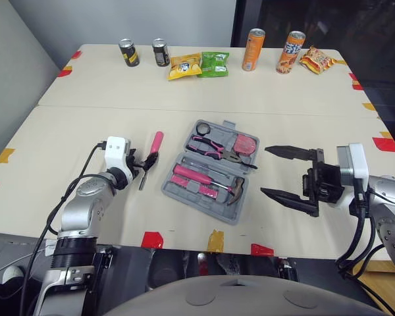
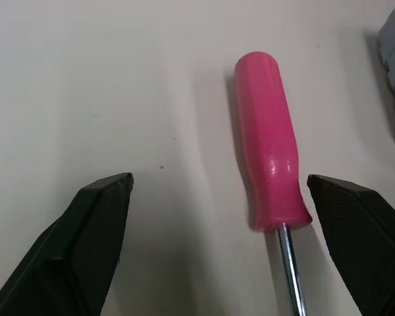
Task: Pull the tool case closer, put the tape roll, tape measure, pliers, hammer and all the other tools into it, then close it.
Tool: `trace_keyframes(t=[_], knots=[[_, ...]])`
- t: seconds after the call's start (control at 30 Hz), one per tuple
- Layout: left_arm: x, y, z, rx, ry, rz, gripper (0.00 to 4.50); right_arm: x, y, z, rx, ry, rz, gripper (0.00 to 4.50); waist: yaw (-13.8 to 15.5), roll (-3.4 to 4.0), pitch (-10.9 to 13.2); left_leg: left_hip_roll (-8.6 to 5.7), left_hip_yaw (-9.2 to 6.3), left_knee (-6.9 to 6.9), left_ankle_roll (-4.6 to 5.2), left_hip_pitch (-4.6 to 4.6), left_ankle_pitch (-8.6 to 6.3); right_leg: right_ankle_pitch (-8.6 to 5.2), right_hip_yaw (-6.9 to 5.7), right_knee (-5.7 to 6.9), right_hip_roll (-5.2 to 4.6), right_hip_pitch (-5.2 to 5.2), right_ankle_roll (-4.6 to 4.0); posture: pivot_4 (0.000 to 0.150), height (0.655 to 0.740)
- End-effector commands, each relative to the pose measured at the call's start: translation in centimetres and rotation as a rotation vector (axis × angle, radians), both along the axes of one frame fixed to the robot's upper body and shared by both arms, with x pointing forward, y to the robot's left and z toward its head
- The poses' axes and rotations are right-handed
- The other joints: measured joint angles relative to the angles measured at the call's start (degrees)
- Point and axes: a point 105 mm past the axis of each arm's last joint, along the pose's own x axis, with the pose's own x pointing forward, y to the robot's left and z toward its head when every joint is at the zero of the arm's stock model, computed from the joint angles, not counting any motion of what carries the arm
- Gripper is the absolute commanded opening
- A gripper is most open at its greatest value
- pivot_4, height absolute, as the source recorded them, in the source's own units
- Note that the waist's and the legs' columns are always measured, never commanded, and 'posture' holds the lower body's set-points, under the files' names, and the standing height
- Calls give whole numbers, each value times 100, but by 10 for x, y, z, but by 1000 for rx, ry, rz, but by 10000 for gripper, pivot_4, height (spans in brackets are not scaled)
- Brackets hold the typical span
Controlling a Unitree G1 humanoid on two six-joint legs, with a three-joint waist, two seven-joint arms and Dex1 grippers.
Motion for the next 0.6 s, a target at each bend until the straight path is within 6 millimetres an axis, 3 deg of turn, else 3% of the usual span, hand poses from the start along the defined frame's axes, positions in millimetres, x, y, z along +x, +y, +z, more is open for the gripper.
trace_keyframes(t=[0.03, 0.17, 0.3, 0.53, 0.6], knots=[[-3, -11, -9, -5, 32, -30, 45000, -3, -1, 9, -4, -38, 6, 44838, 8, 0, -1, 0, 0, 0, 0, 0, 0, 0, 0, -2, 0, 1, 0, 1500, 7400], [-1, -22, -9, -8, 43, -38, 45000, -2, 1, 8, -7, -36, 3, 44838, 24, 2, -2, -1, 0, 0, 0, -3, 0, 0, 0, -6, -1, 1, 1, 1500, 7400], [-2, -21, -15, -2, 85, -8, 32981, -1, 1, 8, -11, -35, -4, 45000, 48, 6, -4, -3, 1, 0, 1, -3, 0, 0, 0, -6, -3, 1, 1, 1500, 7400], [-6, -22, -15, -2, 94, -14, 7905, 2, 1, 7, -15, -32, -8, 45000, 49, 12, -8, -3, 1, 0, 1, -4, 0, -1, 0, -10, -3, 1, 2, 1500, 7400], [-8, -20, -11, -6, 85, -20, 4582, 2, 2, 6, -16, -29, -6, 45000, 42, 13, -8, -3, 1, 0, 1, -4, 0, -1, 0, -12, -3, 1, 3, 1500, 7400]])
